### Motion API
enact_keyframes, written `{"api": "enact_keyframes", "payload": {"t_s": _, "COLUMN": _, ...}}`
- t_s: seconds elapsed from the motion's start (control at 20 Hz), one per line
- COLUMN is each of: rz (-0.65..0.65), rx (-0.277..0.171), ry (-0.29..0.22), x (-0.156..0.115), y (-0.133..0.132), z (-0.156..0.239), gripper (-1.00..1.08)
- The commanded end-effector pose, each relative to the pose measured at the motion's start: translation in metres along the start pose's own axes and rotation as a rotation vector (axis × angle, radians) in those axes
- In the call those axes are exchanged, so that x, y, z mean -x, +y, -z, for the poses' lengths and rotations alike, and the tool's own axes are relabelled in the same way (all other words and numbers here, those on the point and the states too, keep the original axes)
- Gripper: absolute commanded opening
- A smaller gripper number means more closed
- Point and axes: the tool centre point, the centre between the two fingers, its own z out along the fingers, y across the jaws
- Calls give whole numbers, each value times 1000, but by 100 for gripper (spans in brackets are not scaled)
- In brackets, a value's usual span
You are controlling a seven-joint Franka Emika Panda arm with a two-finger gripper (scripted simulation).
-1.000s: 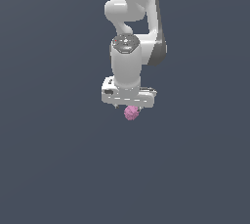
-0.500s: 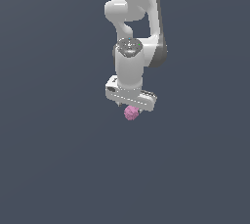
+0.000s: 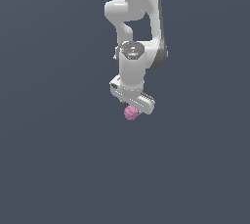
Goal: Pick up the object and move it to a goal position.
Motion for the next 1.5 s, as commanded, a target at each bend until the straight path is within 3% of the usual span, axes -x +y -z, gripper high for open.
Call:
{"api": "enact_keyframes", "payload": {"t_s": 0.0, "rz": -64, "rx": 3, "ry": 1, "x": 4, "y": 1, "z": -4, "gripper": 100}}
{"api": "enact_keyframes", "payload": {"t_s": 0.7, "rz": -344, "rx": 13, "ry": 11, "x": 22, "y": 8, "z": -22, "gripper": 100}}
{"api": "enact_keyframes", "payload": {"t_s": 1.45, "rz": -393, "rx": 15, "ry": 13, "x": 25, "y": 10, "z": -33, "gripper": 100}}
